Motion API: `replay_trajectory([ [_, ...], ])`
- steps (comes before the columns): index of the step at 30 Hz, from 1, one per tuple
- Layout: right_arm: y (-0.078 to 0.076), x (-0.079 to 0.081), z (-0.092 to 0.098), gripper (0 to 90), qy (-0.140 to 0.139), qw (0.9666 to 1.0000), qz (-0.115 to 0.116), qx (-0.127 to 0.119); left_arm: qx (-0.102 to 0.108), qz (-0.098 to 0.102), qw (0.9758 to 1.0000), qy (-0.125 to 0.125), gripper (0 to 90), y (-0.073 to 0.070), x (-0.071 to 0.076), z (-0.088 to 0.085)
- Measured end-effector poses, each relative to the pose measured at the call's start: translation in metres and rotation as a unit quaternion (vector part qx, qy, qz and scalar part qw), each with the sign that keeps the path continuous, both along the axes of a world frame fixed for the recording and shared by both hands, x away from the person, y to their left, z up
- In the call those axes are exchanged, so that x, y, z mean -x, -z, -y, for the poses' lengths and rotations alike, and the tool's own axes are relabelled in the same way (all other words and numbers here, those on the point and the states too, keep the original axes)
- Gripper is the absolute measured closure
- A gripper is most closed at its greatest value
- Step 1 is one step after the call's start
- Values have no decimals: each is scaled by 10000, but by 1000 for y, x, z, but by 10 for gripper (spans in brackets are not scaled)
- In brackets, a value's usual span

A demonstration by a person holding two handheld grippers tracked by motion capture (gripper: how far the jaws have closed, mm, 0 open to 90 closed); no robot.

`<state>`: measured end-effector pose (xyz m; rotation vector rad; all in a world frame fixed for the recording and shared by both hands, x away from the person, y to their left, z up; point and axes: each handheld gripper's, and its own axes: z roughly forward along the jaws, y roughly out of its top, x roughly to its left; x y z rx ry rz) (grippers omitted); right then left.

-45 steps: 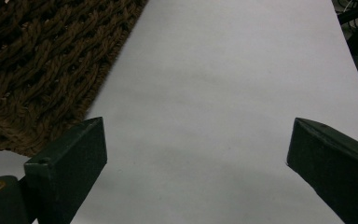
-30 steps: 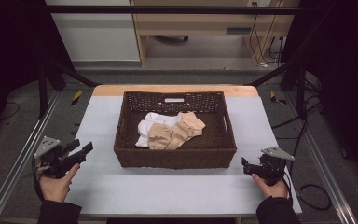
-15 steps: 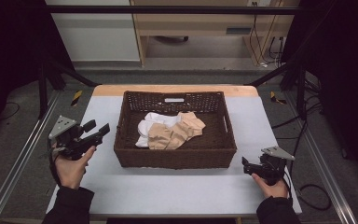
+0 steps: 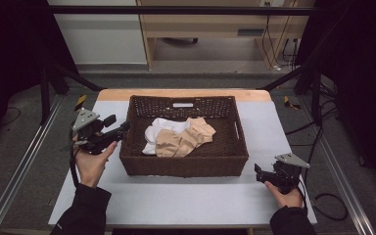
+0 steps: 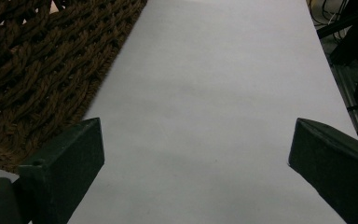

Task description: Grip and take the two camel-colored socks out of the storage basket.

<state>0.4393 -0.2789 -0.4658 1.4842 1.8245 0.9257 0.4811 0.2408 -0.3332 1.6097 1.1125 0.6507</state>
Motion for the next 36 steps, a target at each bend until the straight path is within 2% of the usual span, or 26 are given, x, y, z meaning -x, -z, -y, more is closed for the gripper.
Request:
replay_trajectory([
  [5,-1,-2,0,35,10,10000,39,10,-165,-1,9998,75,394,-2,-12,17],
  [11,-1,-2,-1,37,7,10000,7,39,-409,-64,9990,149,397,4,-29,38],
  [16,-1,-3,-1,36,24,10000,31,59,-453,-86,9987,232,413,10,-41,50],
  [21,-2,-3,-1,36,31,10000,51,56,-533,-86,9982,261,423,9,-50,59],
  [24,-1,-3,0,36,52,10000,39,39,-617,-36,9977,265,416,9,-57,65],
  [25,-1,-4,0,37,56,10000,40,51,-628,46,9977,247,414,11,-60,67],
  [27,-1,-4,0,36,71,9999,46,73,-592,66,9979,253,414,11,-61,69],
  [29,-1,-3,0,36,79,9999,50,72,-529,-56,9981,317,409,16,-68,75],
  [31,-1,-3,0,36,83,9999,43,64,-664,-90,9972,321,410,21,-72,80],
  [32,-1,-3,0,36,83,9999,43,64,-664,-90,9972,321,410,21,-72,80],
  [33,-1,-4,0,36,94,9999,50,65,-764,-173,9964,326,409,26,-77,83],
  [35,-1,-4,0,36,88,9999,52,74,-788,-208,9962,318,407,29,-80,85],
  [36,-1,-4,0,36,86,9999,50,83,-857,-309,9953,328,403,35,-86,87],
])
